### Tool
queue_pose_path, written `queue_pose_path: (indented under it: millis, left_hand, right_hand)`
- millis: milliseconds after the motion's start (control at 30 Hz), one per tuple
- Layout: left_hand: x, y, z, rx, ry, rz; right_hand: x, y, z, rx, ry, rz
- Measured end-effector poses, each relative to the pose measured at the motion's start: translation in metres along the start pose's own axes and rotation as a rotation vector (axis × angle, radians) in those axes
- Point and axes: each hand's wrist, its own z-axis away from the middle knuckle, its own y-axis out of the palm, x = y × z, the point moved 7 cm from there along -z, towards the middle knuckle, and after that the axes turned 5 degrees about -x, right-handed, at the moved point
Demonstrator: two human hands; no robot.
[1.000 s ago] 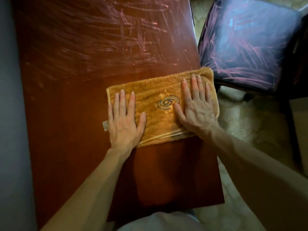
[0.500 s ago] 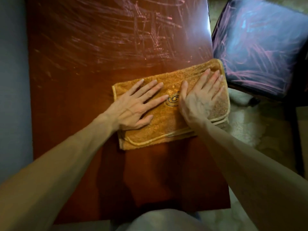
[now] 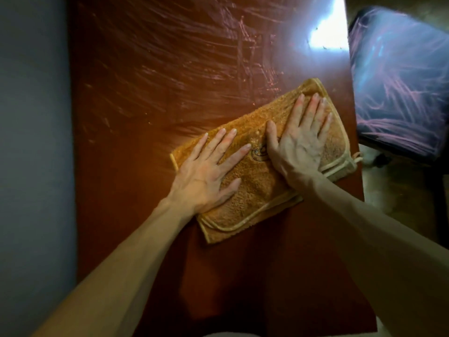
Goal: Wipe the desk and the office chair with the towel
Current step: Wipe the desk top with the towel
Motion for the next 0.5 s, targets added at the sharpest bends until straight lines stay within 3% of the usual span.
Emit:
queue_pose_path:
  millis: [500]
  left_hand:
    - [0.120,-0.022,0.132,-0.078,-0.416,0.005]
  right_hand:
    - [0.224,0.022,0.011,0.078,-0.417,-0.065]
